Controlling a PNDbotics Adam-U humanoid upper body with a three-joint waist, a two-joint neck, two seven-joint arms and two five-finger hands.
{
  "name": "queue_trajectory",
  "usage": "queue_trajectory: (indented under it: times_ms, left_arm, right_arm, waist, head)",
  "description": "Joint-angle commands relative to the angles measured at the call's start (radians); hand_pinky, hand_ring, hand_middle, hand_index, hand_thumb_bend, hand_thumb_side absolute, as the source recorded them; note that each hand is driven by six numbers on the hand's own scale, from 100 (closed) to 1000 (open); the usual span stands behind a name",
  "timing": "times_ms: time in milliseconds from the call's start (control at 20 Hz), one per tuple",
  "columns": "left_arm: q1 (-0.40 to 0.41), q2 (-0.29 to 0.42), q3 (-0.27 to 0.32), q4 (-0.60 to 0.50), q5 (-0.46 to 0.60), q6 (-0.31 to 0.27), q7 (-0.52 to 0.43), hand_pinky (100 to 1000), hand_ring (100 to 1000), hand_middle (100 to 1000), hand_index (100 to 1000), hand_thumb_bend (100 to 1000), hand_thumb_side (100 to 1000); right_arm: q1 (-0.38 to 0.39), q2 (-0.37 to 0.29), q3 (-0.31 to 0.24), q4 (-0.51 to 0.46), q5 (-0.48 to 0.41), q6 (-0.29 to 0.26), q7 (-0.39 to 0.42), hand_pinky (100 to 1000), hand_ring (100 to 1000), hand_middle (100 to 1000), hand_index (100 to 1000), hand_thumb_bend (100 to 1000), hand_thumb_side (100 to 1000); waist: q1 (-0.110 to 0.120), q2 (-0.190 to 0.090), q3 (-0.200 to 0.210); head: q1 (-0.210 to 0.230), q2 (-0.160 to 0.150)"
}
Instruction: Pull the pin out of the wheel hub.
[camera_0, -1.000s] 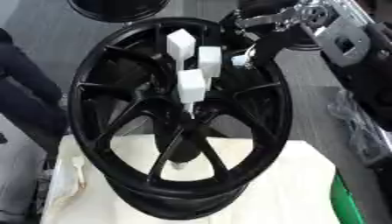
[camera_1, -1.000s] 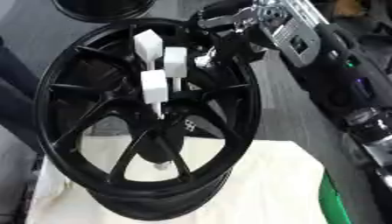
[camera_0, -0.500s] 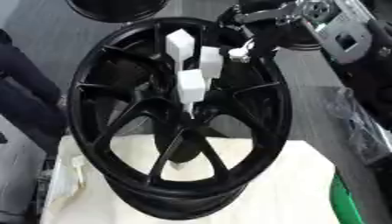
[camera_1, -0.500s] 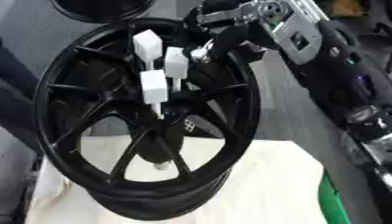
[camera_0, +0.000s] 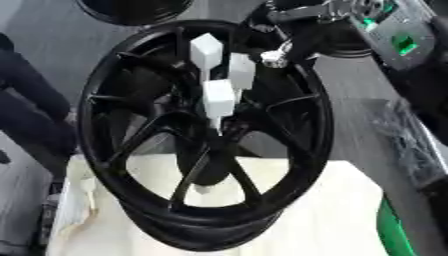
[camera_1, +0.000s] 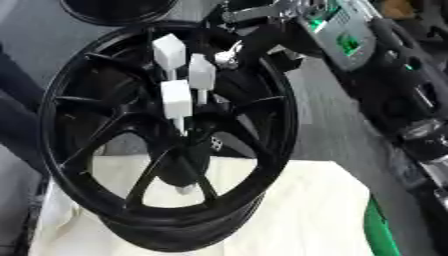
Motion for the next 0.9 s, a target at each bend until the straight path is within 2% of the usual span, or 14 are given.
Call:
queue_trajectory:
  times_ms: [50,300,450,550,700,800,900]
  left_arm:
    - [-0.007,0.017,0.002,-0.014,0.0,-0.002,-0.001,487,448,505,633,686,348]
    - [-0.008,0.017,0.002,-0.014,0.001,-0.002,-0.001,487,448,504,634,686,349]
    - [-0.008,0.016,0.002,-0.014,0.0,-0.002,-0.002,487,447,504,634,687,349]
    - [-0.008,0.017,0.002,-0.014,0.0,-0.002,-0.001,487,447,504,634,687,349]
    - [-0.008,0.017,0.003,-0.015,0.0,-0.002,-0.001,487,448,504,634,690,349]
    - [-0.009,0.017,0.003,-0.014,0.0,-0.002,-0.001,487,448,504,634,690,349]
    - [-0.01,0.017,0.003,-0.014,0.0,-0.002,-0.001,487,447,504,634,692,348]
  right_arm:
    - [-0.017,-0.003,-0.002,0.01,0.027,-0.032,0.019,705,386,814,947,100,864]
    - [-0.012,0.011,0.011,0.032,0.064,-0.055,0.019,698,382,802,941,100,870]
    - [-0.009,0.018,0.017,0.045,0.085,-0.069,0.019,693,373,788,936,100,827]
    - [-0.006,0.02,0.018,0.053,0.096,-0.077,0.019,692,371,780,933,100,760]
    - [-0.002,0.022,0.018,0.064,0.104,-0.086,0.019,683,361,761,919,100,730]
    - [-0.001,0.024,0.019,0.069,0.109,-0.09,0.019,676,348,727,895,100,691]
    - [-0.001,0.026,0.017,0.072,0.109,-0.092,0.019,655,316,613,801,100,656]
  waist:
    - [0.008,-0.019,0.001]
    - [0.007,-0.018,0.002]
    - [0.008,-0.017,0.003]
    - [0.008,-0.017,0.004]
    - [0.007,-0.016,0.005]
    - [0.007,-0.016,0.006]
    - [0.006,-0.016,0.007]
  head:
    - [-0.002,-0.006]
    - [-0.003,-0.008]
    - [-0.003,-0.009]
    - [-0.004,-0.01]
    - [-0.003,-0.012]
    - [-0.003,-0.012]
    - [-0.003,-0.012]
